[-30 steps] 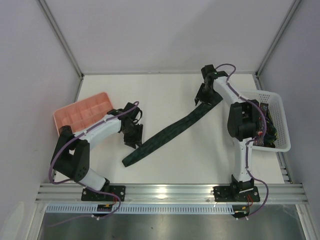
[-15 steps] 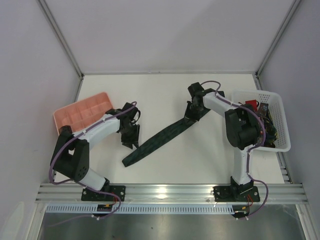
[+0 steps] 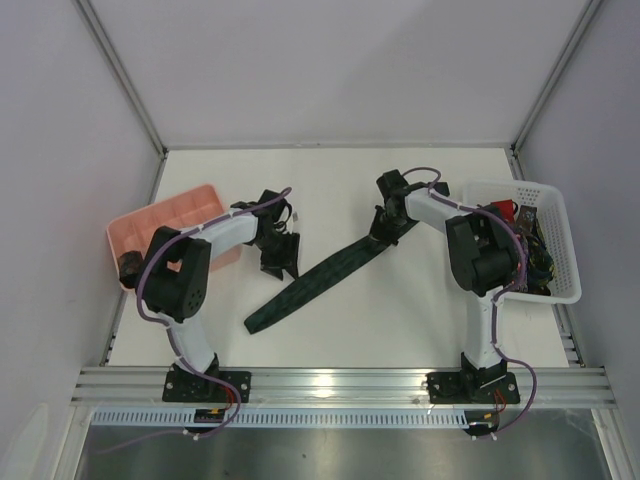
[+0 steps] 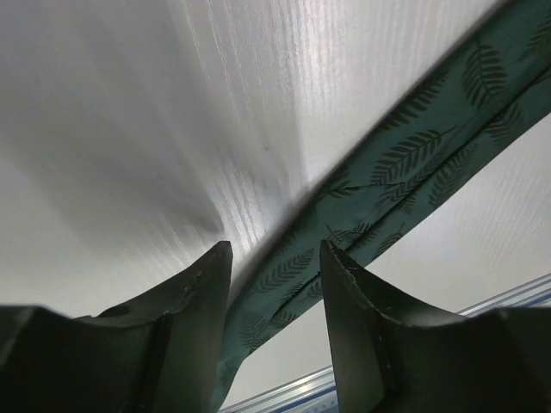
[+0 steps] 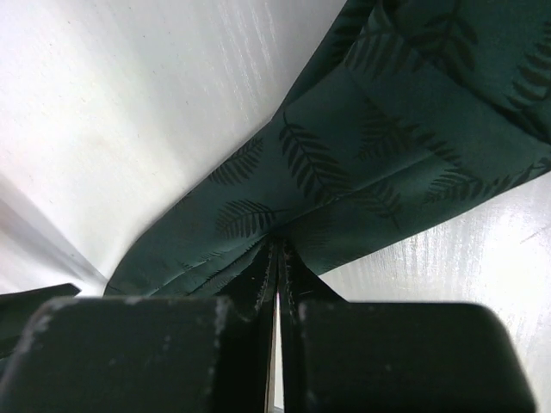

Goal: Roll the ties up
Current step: Flatten the tie

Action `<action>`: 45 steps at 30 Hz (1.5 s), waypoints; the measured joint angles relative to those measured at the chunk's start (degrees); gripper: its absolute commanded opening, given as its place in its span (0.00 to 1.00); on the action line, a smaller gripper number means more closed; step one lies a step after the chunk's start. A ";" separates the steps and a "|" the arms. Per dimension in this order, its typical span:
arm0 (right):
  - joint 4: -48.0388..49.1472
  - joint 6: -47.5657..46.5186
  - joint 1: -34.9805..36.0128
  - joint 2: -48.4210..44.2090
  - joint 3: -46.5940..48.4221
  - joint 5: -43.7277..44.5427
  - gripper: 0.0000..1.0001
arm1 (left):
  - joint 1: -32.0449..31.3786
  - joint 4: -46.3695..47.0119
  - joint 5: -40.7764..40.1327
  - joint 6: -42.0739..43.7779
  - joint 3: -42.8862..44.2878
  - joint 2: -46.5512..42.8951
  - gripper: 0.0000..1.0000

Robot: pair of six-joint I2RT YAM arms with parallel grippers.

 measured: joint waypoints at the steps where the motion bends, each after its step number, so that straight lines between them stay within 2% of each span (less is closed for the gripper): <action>1: 0.13 0.13 0.00 0.15 0.00 -0.15 0.00 | 0.00 0.02 0.15 0.35 0.00 0.83 0.51; 9: 1.62 1.97 -0.04 0.70 -0.02 -2.25 0.00 | -0.02 0.81 1.20 1.64 0.00 2.12 0.44; 14: 2.45 2.97 -0.07 1.18 -0.02 -3.45 0.00 | -0.20 1.33 2.60 1.92 0.00 3.08 0.31; 15: 2.58 3.19 -0.07 1.20 -0.02 -3.67 0.00 | -0.22 1.40 2.86 2.01 -0.02 3.21 0.27; 16: 2.73 3.45 -0.07 1.29 -0.02 -3.80 0.00 | -0.24 1.42 3.08 2.12 -0.02 3.30 0.16; 26: 2.97 4.07 -0.22 1.51 -0.02 -4.20 0.00 | -0.33 0.61 3.15 2.27 -0.15 2.95 0.01; 39: 2.97 4.50 -0.96 1.75 -0.02 -5.09 0.00 | -0.52 -1.49 6.62 1.55 -0.15 -1.44 0.00; 45: 2.97 4.63 -1.11 1.86 -0.02 -5.46 0.00 | -1.40 -1.11 7.58 1.01 -3.52 -1.18 0.01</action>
